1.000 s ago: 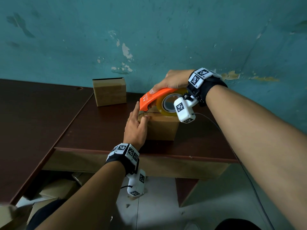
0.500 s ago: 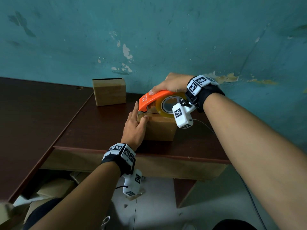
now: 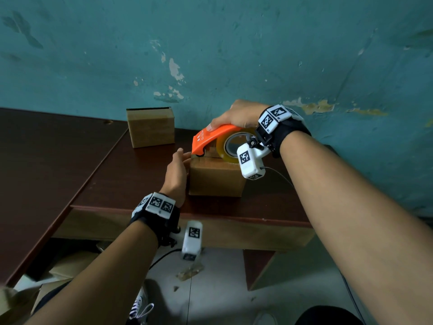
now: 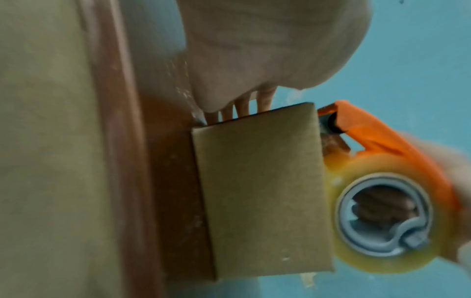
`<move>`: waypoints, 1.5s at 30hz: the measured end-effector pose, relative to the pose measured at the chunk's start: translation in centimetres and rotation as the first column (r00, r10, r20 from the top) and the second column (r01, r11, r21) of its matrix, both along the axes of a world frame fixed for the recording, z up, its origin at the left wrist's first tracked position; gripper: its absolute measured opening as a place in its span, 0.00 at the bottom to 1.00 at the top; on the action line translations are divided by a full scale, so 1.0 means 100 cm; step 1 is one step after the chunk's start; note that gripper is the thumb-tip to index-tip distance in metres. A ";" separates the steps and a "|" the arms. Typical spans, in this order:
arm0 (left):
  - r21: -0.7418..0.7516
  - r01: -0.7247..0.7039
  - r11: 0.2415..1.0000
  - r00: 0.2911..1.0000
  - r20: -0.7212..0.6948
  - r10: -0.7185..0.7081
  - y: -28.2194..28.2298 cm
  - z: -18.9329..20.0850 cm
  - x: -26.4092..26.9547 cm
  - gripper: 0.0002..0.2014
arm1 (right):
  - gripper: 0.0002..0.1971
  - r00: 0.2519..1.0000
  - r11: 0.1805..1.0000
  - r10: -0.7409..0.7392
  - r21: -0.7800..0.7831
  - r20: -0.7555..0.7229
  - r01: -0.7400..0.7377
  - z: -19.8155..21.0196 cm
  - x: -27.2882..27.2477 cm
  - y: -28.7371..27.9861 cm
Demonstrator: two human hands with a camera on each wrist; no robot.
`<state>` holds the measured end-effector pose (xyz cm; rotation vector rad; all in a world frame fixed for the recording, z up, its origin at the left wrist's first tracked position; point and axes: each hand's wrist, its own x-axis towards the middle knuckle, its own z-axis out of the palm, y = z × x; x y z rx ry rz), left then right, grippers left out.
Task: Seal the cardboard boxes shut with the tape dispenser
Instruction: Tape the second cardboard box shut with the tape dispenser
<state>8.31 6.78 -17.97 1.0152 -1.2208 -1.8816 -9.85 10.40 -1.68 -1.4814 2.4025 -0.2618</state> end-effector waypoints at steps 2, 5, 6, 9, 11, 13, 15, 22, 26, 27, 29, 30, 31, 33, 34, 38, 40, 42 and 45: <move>0.077 0.001 0.997 0.999 0.039 -0.004 -0.005 0.011 -0.006 0.20 | 0.30 1.000 1.000 -0.002 -0.003 0.003 0.002 0.000 0.000 0.001; 0.122 0.059 0.991 0.996 0.063 -0.067 -0.014 0.022 -0.014 0.22 | 0.30 1.000 1.000 -0.005 -0.009 0.012 0.005 0.000 0.000 0.002; 0.118 0.083 0.990 0.993 0.077 -0.092 -0.016 0.025 -0.017 0.22 | 0.30 1.000 1.000 -0.005 -0.011 0.012 0.005 0.000 0.000 0.002; 0.087 0.117 0.989 0.979 0.155 -0.130 -0.015 0.031 -0.020 0.18 | 0.29 1.000 1.000 -0.006 -0.016 0.012 0.006 -0.001 -0.001 0.002; 0.071 0.137 0.988 0.963 0.225 -0.150 -0.014 0.034 -0.019 0.17 | 0.29 1.000 1.000 0.007 -0.005 0.011 -0.007 0.000 0.000 0.000; 0.044 0.137 0.990 0.939 0.312 -0.144 -0.017 0.035 -0.018 0.21 | 0.29 1.000 1.000 0.018 0.013 0.009 -0.018 0.000 0.001 -0.002; -0.017 0.148 0.989 0.900 0.417 -0.127 -0.021 0.037 -0.019 0.21 | 0.30 1.000 0.999 0.021 0.032 -0.002 -0.021 0.001 0.002 -0.003; -0.218 0.300 0.929 0.786 0.609 -0.111 -0.022 0.041 -0.019 0.21 | 0.32 0.998 0.996 0.060 0.071 -0.008 -0.059 0.005 -0.001 -0.006; -0.271 0.317 0.909 0.788 0.608 -0.094 -0.022 0.041 -0.016 0.16 | 0.33 0.997 0.994 0.082 0.070 -0.005 -0.081 0.008 -0.005 -0.007; -0.273 0.318 0.908 0.797 0.595 -0.100 -0.021 0.042 -0.015 0.16 | 0.33 0.996 0.993 0.088 0.078 -0.001 -0.087 0.008 -0.005 -0.007; -0.270 0.316 0.910 0.812 0.572 -0.112 -0.021 0.042 -0.015 0.15 | 0.32 0.995 0.991 0.095 0.089 0.007 -0.096 0.009 -0.007 -0.008; -0.277 0.324 0.905 0.809 0.577 -0.113 -0.021 0.042 -0.015 0.14 | 0.32 0.995 0.991 0.101 0.092 0.007 -0.101 0.009 -0.008 -0.008; -0.286 0.336 0.897 0.801 0.588 -0.112 -0.021 0.042 -0.014 0.12 | 0.31 0.994 0.990 0.105 0.093 0.006 -0.105 0.009 -0.009 -0.009; -0.303 0.349 0.887 0.793 0.600 -0.107 -0.023 0.043 -0.014 0.09 | 0.30 0.994 0.989 0.111 0.094 0.002 -0.111 0.009 -0.009 -0.011; -0.308 0.356 0.882 0.792 0.600 -0.110 -0.024 0.042 -0.014 0.10 | 0.30 0.993 0.989 0.115 0.096 -0.001 -0.115 0.009 -0.009 -0.011; -0.322 0.390 0.863 0.768 0.631 -0.112 -0.027 0.042 -0.015 0.11 | 0.30 0.992 0.987 0.124 0.102 -0.004 -0.123 0.010 -0.011 -0.012; -0.333 0.410 0.849 0.752 0.650 -0.108 -0.029 0.041 -0.016 0.13 | 0.30 0.992 0.985 0.129 0.112 -0.004 -0.128 0.011 -0.012 -0.011; -0.344 0.439 0.830 0.717 0.691 -0.093 -0.030 0.041 -0.016 0.15 | 0.30 0.990 0.984 0.138 0.115 -0.009 -0.136 0.011 -0.012 -0.011; -0.342 0.477 0.809 0.676 0.731 -0.089 -0.032 0.042 -0.017 0.15 | 0.30 0.991 0.985 0.136 0.113 -0.013 -0.134 0.011 -0.012 -0.011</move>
